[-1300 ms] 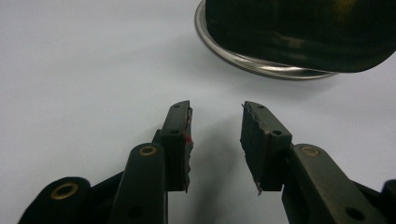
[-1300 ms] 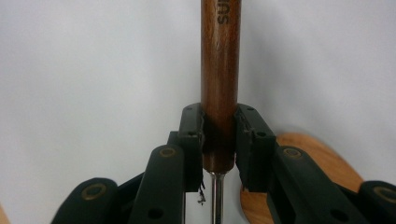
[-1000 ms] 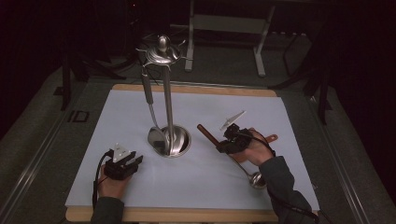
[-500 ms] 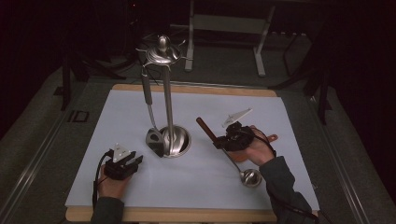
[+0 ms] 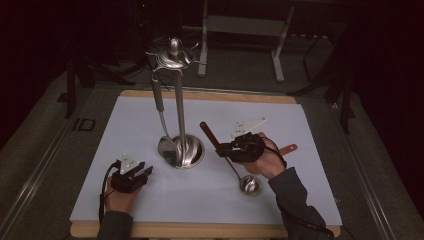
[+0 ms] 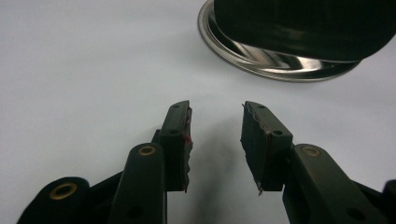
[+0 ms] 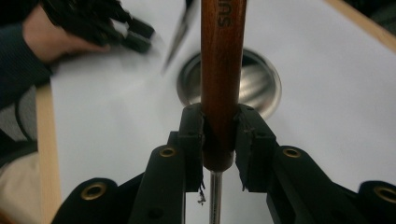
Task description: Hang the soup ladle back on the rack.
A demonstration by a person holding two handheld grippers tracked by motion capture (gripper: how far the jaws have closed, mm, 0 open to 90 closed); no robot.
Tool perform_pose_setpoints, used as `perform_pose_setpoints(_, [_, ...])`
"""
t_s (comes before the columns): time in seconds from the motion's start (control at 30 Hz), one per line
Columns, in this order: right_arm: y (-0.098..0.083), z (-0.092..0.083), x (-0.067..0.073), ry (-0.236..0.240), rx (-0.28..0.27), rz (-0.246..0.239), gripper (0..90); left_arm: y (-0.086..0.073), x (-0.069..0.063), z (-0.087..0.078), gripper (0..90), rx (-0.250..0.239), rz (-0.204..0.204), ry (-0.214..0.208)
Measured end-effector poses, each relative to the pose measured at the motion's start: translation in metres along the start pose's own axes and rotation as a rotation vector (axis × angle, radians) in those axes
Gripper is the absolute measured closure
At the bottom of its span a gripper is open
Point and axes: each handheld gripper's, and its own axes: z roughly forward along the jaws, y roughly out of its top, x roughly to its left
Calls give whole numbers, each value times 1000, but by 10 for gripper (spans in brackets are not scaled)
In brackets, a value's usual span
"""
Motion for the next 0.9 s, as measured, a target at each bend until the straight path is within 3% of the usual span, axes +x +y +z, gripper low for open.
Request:
perform_pose_setpoints(0.13, [4, 6, 4, -12, -79, 9, 739, 0, 0, -1, 624, -5, -4, 5])
perform_pose_setpoints(0.4, [12, 11, 13, -16, -185, -22, 740, 0, 1, -1, 624, -6, -8, 4])
perform_pose_setpoints(0.6, [19, 10, 19, -19, -236, -47, 741, 0, 1, -1, 624, -7, -8, 5])
perform_pose_setpoints(0.9, [35, 3, 20, -25, -292, -43, 741, 0, 1, -1, 625, -11, -12, 3])
